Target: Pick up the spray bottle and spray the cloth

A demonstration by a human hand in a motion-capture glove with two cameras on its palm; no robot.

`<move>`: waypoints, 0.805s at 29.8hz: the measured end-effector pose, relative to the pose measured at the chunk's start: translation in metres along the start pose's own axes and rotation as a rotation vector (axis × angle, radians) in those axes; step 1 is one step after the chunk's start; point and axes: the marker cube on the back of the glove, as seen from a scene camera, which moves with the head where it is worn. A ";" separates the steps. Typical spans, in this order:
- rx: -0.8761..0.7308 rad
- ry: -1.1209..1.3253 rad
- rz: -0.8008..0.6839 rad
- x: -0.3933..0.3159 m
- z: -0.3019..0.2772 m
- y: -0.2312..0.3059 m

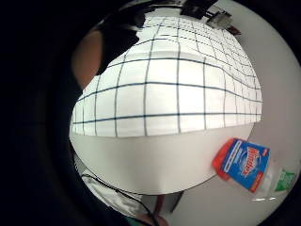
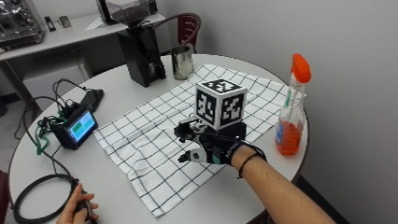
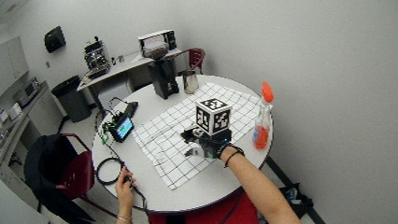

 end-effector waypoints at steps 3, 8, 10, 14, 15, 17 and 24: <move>-0.005 0.003 0.012 0.003 0.003 0.003; 0.000 0.001 -0.011 -0.005 0.007 0.005; 0.005 0.000 -0.029 -0.011 0.008 0.005; 0.026 -0.004 -0.063 -0.022 0.006 0.013; 0.036 -0.006 -0.073 -0.024 0.005 0.016; 0.067 -0.017 -0.096 -0.027 0.000 0.025; 0.241 -0.140 -0.159 -0.021 -0.021 0.074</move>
